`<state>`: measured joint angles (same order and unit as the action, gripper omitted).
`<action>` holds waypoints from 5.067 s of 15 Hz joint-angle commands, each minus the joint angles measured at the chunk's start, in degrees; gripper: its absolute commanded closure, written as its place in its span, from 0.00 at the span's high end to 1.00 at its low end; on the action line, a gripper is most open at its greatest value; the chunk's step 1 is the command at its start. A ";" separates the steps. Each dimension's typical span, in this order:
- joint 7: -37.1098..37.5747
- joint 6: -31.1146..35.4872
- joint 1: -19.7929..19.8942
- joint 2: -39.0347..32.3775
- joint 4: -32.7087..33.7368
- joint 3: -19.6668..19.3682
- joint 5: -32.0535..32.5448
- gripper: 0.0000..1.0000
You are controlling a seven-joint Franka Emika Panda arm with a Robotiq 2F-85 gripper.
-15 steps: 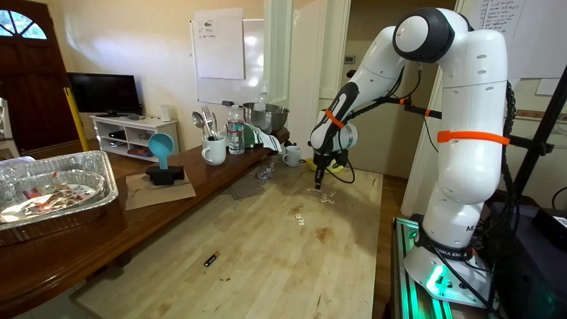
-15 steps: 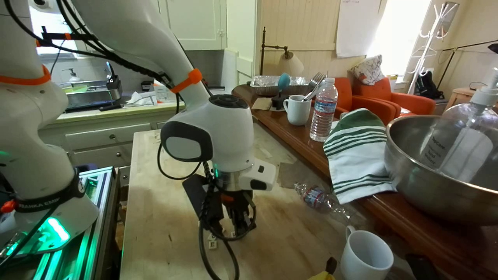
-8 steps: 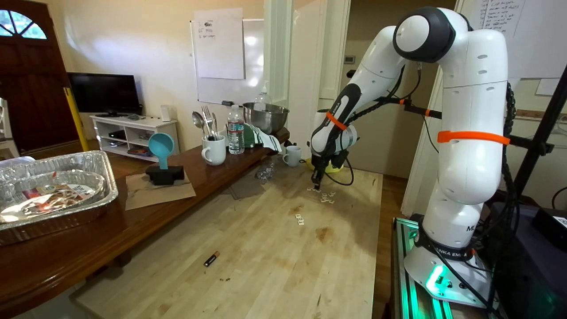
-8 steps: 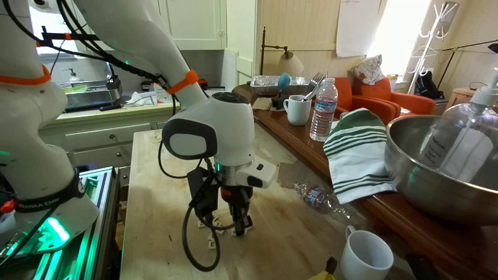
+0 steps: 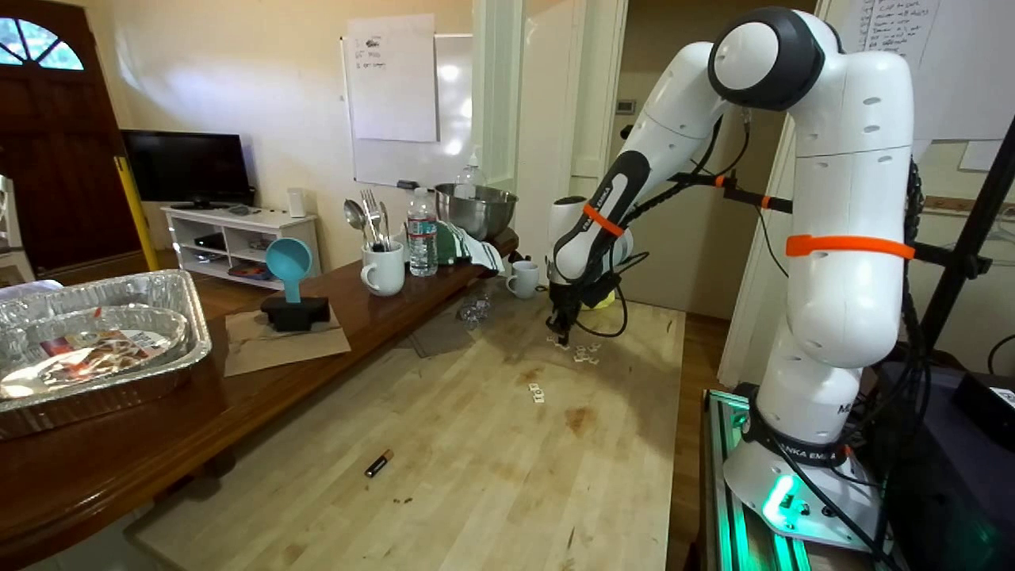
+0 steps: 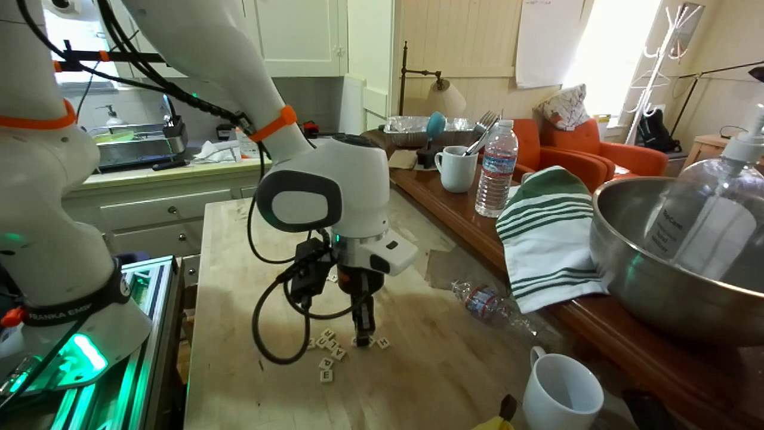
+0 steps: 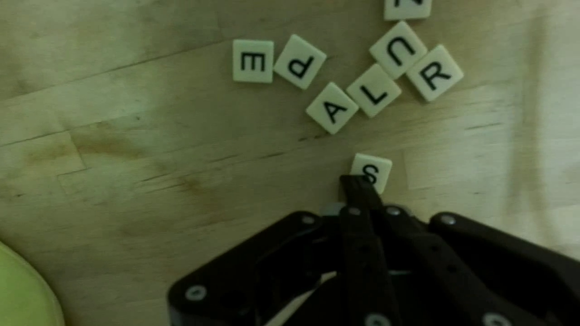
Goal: Create the word 'Toys'.
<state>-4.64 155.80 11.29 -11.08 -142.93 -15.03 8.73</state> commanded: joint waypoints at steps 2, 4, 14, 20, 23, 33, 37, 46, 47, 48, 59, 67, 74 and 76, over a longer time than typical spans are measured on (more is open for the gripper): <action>13.35 0.23 -3.74 -2.79 -2.14 0.85 0.19 0.00; 17.73 0.25 -4.47 -3.61 -1.24 0.62 0.05 0.00; 24.65 0.84 -3.65 -0.24 -2.24 2.48 -6.90 0.00; 15.45 0.15 -3.05 4.00 -4.73 4.95 -12.38 0.00; 11.17 0.02 -2.58 5.18 -5.44 5.69 -13.63 0.00; -15.18 -1.66 -0.82 7.16 -4.81 6.48 -15.57 0.00; -26.25 -2.09 -0.06 5.95 -4.49 6.64 -14.37 0.00; -39.35 0.02 0.46 2.44 -4.59 7.49 -11.84 0.00; -40.12 0.22 0.50 2.40 -4.53 7.62 -11.82 0.00; -40.50 0.44 0.47 2.39 -4.54 7.65 -11.77 0.00; -13.67 -0.49 -2.36 1.94 -5.38 6.81 -5.80 0.00; 5.18 -3.32 -4.95 2.60 -6.07 6.95 -4.47 0.00; 17.14 -5.29 -7.24 2.69 -5.95 8.59 -7.41 0.00; 19.71 -5.41 -7.72 2.26 -5.53 9.19 -8.60 0.00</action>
<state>10.31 151.02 5.18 -6.51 -147.67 -7.24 2.69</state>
